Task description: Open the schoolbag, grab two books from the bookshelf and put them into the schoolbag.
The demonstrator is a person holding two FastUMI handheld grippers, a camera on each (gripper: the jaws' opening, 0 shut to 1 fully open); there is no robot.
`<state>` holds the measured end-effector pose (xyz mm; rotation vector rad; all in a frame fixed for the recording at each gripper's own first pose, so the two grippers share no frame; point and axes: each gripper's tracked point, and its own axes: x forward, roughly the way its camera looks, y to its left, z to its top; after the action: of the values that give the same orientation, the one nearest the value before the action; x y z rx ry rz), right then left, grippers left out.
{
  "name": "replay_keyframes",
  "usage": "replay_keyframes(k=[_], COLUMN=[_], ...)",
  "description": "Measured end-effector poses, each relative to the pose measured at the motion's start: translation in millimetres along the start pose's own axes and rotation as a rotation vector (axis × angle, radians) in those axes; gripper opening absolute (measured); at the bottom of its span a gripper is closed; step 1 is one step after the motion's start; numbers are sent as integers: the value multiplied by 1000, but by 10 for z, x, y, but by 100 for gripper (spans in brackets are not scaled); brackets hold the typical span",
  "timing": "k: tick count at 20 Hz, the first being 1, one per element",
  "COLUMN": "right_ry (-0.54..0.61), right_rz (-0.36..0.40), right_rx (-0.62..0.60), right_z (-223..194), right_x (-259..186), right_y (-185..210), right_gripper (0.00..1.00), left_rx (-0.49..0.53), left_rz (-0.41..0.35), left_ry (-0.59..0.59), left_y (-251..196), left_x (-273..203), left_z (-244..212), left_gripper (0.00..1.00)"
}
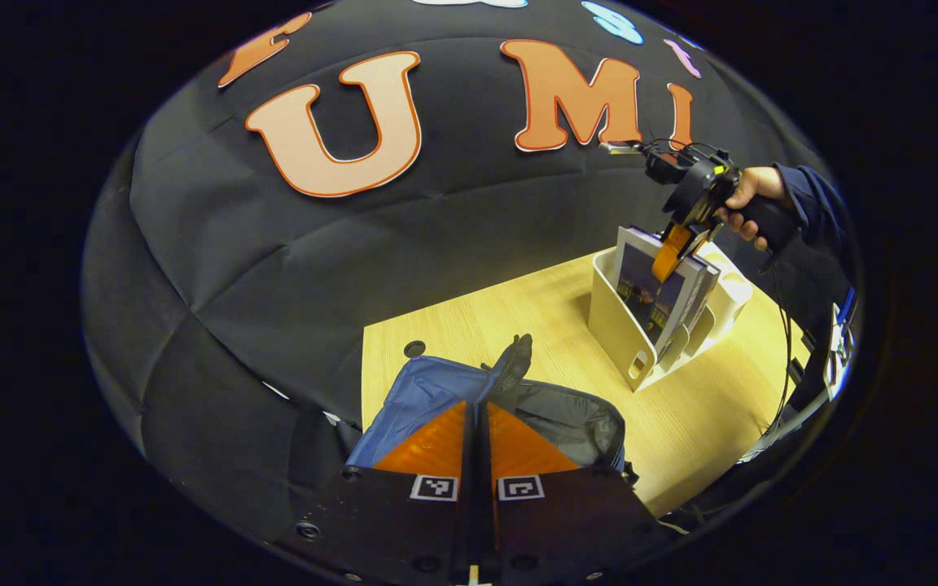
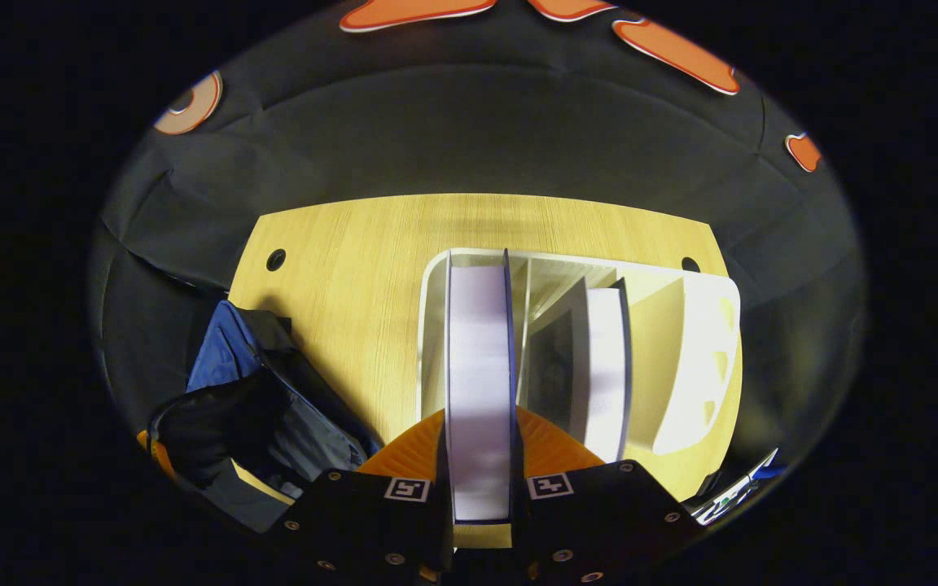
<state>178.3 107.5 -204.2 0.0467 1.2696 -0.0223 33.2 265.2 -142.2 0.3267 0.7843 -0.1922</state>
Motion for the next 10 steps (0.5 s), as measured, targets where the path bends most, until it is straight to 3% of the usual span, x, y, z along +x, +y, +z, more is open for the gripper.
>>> replay_keyframes(k=[10], right_ry=[-183], right_rz=[94], right_rx=[-2], right_z=[162], right_x=[-1125], right_y=[-159], right_gripper=[28], left_rx=[-4], left_rz=[-10], left_ry=[14], left_y=[5], left_x=[13], left_z=[-6], left_gripper=[4])
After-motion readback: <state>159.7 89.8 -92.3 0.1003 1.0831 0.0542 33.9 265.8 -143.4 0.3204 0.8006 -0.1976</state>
